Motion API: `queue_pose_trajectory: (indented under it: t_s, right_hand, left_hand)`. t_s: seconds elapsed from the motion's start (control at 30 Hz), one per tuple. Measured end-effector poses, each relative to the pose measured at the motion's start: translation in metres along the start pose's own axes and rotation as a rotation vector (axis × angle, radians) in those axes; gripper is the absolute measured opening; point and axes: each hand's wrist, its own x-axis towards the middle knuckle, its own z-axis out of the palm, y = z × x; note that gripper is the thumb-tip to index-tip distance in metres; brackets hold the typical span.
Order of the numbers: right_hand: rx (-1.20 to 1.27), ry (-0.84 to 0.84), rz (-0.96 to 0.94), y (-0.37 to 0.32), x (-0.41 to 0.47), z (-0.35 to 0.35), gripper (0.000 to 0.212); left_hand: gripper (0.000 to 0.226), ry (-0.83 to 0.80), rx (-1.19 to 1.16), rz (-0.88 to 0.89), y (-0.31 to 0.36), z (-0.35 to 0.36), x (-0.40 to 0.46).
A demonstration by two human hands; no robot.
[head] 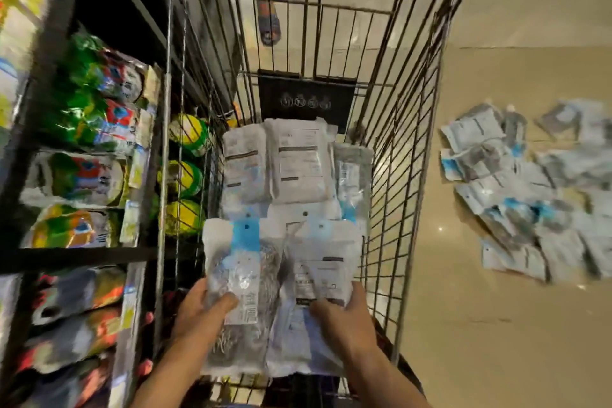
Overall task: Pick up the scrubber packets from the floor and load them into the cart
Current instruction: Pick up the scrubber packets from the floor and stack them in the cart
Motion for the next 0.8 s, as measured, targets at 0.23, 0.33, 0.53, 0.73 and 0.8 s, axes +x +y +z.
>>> queue_pose_trajectory:
  t_s: [0.23,0.33,0.53,0.73,0.8]
  right_hand:
    - [-0.055,0.204,-0.073,0.01,0.031,-0.01,0.036]
    - [-0.129,0.215,-0.081,0.017,0.037,-0.007,0.044]
    - [-0.232,0.271,0.004,0.02,0.054,0.007,0.066]
    - [-0.455,0.344,-0.026,0.036,0.063,0.02,0.078]
    - [-0.454,0.35,-0.032,0.041,0.066,0.022,0.084]
  left_hand:
    - [0.027,-0.179,0.041,0.069,-0.004,0.048,0.017]
    - [0.025,-0.194,0.017,0.024,-0.015,0.059,0.028]
    - [0.021,-0.138,-0.057,-0.007,-0.031,0.052,0.051]
    - [0.019,-0.077,-0.013,0.089,-0.044,0.058,0.057]
    - [0.018,-0.107,0.001,0.103,-0.048,0.058,0.058]
